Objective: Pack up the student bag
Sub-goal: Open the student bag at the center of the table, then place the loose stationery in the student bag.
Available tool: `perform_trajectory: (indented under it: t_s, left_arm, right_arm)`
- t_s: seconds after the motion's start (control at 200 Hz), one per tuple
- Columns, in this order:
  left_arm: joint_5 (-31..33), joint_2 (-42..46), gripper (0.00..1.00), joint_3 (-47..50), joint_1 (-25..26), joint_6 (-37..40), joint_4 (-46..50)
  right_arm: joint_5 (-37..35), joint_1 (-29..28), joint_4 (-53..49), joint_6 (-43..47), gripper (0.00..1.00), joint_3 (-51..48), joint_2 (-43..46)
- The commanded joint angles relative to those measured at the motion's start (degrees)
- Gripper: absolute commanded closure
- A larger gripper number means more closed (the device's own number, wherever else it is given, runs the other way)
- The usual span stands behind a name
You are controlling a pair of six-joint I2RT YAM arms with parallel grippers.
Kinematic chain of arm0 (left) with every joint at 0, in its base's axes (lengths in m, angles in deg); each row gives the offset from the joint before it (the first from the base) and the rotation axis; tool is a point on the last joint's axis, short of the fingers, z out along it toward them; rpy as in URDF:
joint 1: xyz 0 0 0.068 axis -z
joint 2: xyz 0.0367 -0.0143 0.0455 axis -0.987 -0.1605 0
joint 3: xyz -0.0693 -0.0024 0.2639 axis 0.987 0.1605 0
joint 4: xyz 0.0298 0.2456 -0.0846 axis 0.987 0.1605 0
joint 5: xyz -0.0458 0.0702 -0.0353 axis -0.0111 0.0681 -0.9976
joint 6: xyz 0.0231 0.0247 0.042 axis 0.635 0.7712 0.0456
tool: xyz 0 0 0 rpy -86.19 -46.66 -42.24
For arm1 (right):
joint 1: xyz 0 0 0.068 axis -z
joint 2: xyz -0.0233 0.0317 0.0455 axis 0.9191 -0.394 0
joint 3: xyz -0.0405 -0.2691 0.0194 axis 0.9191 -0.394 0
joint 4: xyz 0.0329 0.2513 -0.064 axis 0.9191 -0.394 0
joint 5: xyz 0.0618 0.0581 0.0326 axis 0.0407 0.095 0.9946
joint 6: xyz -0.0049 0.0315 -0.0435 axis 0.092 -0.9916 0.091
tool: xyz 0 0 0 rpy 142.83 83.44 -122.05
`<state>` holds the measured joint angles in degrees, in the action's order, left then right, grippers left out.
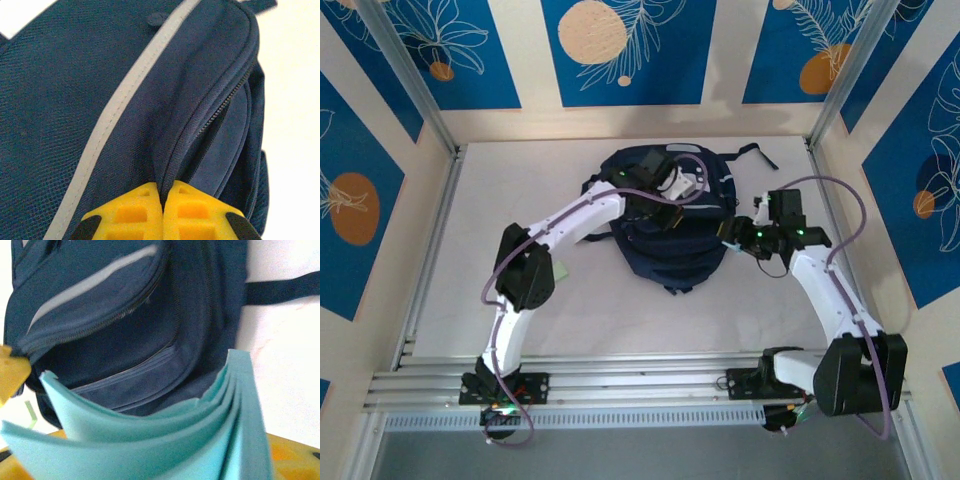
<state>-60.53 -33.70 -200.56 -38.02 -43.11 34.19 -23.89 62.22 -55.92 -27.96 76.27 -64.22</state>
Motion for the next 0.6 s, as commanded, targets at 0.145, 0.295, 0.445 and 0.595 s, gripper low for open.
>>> perform_trajectory:
  t_s: [0.145,0.295,0.445,0.595]
  left_arm:
    - [-9.37,2.34,1.0,-1.47,-3.26,-13.12,-8.26]
    - [-12.23,2.18,1.0,-1.0,-3.42,-16.45,-10.7]
    - [-13.05,2.57,1.0,0.09,-3.46,-18.45,-13.05]
    - [-13.01,3.19,1.0,1.26,-3.81,-19.4,-14.44]
  right_arm:
    - [-4.0,-8.33,2.08,-2.1,0.39,7.99,-10.94]
    - [-6.5,-11.5,1.78,-2.19,0.36,11.98,-16.47]
    - [-7.86,-12.89,1.27,-2.83,0.1,14.96,-19.77]
    - [-7.83,-12.62,2.89,-2.8,0.01,13.24,-16.43]
